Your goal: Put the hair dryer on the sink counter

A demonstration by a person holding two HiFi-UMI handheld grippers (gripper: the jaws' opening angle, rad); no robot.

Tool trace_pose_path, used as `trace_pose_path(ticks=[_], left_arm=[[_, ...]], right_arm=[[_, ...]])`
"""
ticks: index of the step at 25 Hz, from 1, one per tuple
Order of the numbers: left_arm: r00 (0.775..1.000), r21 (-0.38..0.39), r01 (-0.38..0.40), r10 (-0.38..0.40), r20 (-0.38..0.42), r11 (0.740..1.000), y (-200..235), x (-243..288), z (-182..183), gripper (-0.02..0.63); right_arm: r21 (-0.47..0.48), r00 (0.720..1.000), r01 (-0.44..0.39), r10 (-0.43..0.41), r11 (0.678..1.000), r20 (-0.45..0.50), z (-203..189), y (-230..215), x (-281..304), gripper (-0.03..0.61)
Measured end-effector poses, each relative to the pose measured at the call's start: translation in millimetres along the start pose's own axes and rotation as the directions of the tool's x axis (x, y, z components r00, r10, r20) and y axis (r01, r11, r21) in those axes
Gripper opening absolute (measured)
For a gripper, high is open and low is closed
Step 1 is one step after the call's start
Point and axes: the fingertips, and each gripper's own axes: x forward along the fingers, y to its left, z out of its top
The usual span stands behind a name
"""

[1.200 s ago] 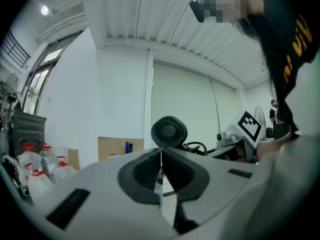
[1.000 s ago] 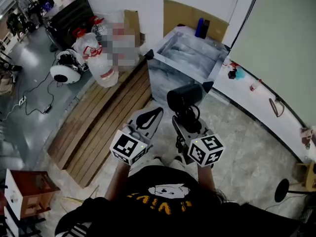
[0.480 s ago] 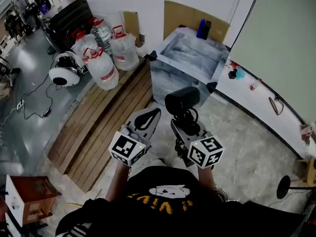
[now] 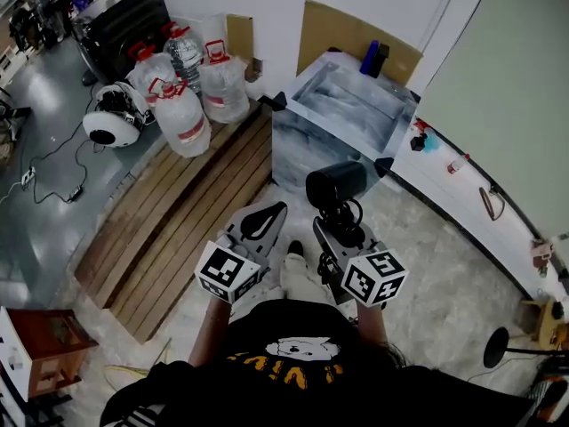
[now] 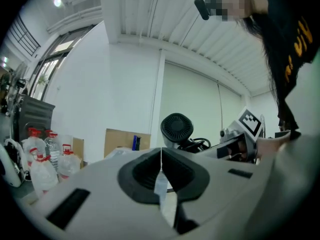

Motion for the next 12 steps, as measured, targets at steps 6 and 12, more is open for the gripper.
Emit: trace_pose_path(ticks=[6, 12], left_arm=[[0.999, 0.002, -0.037, 0.037, -0.012, 0.999, 29, 17, -5, 0.009], [0.998, 0.002, -0.052, 0.052, -0.024, 0.999, 74, 72, 0, 0.009]], right_arm=[[0.012, 0.999, -0.037, 0.037, 0.999, -0.01, 8, -19, 36, 0.178], [0.025, 0.998, -0.069, 0.069, 0.997, -0.002, 39, -62, 87, 0.178]])
